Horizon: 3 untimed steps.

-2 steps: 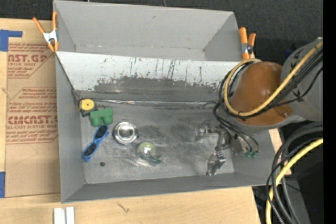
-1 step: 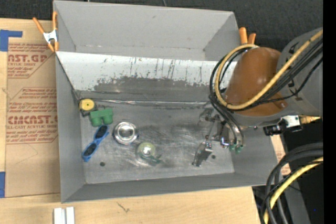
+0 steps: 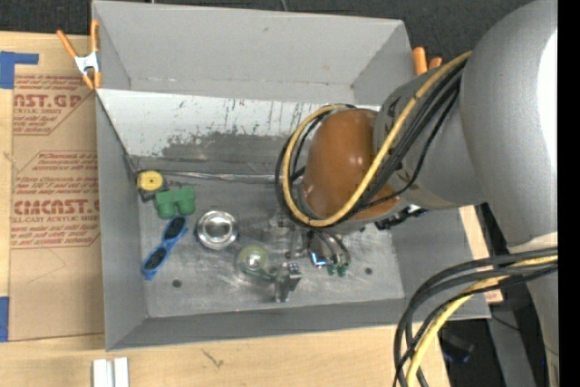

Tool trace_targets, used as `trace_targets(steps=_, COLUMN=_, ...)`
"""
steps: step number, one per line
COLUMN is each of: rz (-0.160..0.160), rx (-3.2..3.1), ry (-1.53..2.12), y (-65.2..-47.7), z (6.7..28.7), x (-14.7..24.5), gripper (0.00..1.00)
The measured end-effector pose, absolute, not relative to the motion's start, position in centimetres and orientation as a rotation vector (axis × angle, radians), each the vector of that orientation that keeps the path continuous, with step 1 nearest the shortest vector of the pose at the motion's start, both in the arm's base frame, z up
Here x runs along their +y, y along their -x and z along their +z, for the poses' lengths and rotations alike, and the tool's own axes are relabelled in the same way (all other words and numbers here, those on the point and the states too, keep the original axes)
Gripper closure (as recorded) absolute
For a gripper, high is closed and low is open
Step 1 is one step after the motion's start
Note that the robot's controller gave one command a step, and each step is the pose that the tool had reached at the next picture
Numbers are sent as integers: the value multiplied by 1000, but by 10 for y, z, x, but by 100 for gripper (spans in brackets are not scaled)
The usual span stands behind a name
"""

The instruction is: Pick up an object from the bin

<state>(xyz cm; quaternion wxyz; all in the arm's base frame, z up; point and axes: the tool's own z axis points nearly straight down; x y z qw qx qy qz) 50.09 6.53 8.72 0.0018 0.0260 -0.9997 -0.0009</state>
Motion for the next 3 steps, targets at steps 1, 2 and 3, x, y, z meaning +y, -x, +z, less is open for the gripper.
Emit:
trace_targets(steps=1, rz=-4, rx=-3141, ry=-80, y=-502, z=90, x=65, gripper=100)
trace_targets(steps=2, rz=1, rx=-3127, ry=-350, y=-480, z=173, x=44, gripper=100)
trace_targets(steps=3, rz=2, rx=-3029, ry=-856, y=-510, z=265, x=39, gripper=100)
